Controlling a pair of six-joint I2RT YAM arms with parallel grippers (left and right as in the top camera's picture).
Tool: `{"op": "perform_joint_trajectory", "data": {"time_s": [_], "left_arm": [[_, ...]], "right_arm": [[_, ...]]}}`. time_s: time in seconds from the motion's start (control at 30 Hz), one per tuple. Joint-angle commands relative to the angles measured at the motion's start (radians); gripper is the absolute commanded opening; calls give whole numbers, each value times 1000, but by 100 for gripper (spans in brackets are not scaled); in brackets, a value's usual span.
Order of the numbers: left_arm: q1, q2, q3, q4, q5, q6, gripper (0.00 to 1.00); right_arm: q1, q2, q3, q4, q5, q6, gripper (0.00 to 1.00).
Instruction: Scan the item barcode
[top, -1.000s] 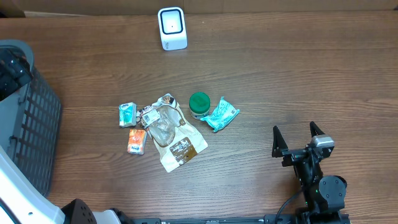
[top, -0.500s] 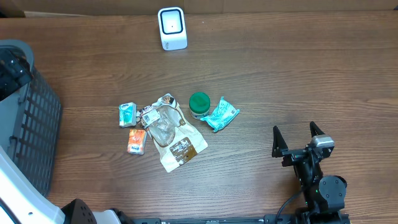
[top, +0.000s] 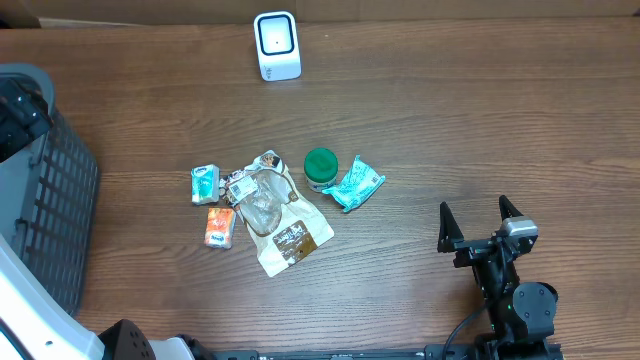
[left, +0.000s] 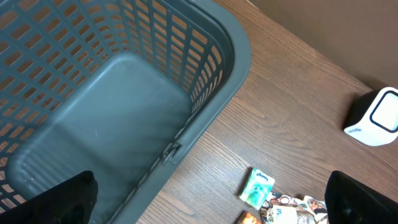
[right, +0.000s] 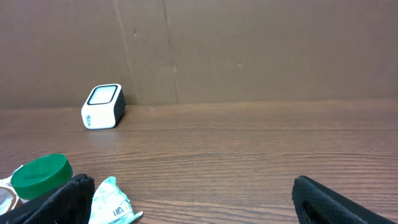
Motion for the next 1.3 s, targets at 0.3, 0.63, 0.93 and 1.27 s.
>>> {"op": "perform_joint_trajectory", "data": {"time_s": [0.3, 0.63, 0.93, 1.27], "left_arm": [[3, -6, 13, 1, 0, -10, 100], [3, -6, 13, 1, 0, -10, 100], [3, -6, 13, 1, 0, -10, 99], [3, -6, 13, 1, 0, -10, 99]], "right_arm": [[-4, 18, 90, -66, -118, 8, 100], [-4, 377, 440, -299, -204, 11, 100], [-4, 906, 896, -658, -385, 11, 100], [-4, 1261, 1075, -820, -612, 10, 100]]}}
